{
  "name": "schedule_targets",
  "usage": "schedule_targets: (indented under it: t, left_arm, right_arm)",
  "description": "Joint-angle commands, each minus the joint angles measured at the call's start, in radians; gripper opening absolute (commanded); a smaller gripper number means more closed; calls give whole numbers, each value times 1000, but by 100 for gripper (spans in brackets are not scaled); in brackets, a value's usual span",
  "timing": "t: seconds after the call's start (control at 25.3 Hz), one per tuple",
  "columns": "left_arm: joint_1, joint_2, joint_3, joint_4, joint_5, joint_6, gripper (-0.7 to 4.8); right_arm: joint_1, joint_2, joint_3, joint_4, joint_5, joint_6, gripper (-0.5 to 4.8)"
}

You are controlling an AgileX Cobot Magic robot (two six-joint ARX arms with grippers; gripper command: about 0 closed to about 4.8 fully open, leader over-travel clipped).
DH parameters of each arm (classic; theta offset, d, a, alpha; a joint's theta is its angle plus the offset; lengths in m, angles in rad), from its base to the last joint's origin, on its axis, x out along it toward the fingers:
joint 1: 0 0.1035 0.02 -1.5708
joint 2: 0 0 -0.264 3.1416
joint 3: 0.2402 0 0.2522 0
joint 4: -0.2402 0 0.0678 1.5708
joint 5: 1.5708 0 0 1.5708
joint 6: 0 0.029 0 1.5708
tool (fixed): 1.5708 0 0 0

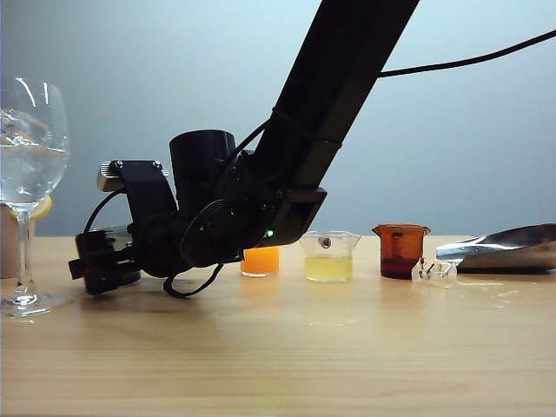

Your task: Pick up the first measuring cup from the left, pour the coconut rum inside into the goblet, and finally put the measuring cup back in its original place.

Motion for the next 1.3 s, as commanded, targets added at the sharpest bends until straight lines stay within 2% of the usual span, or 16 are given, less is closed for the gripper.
schedule_targets:
  t: [0.04, 0.12, 0.2, 0.24, 0.71, 1.3]
  left_arm:
    - [-1, -2, 4, 11, 4, -3, -5]
    - [-1, -2, 4, 11, 4, -3, -5]
    - [0, -2, 4, 12, 4, -3, -5]
    - [0, -2, 4, 12, 4, -3, -5]
    - [0, -2, 4, 12, 4, -3, -5]
    - [-1, -2, 4, 12, 4, -3, -5]
  right_arm:
    - [0, -6, 4, 24, -5, 36, 392]
    - [0, -11, 4, 23, -4, 36, 394]
    - [0, -14, 4, 24, -4, 47, 458]
    - [0, -14, 4, 23, -4, 65, 471]
    - [0, -34, 4, -100, -27, 110, 473]
    - [-1, -91, 4, -243, -51, 110, 473]
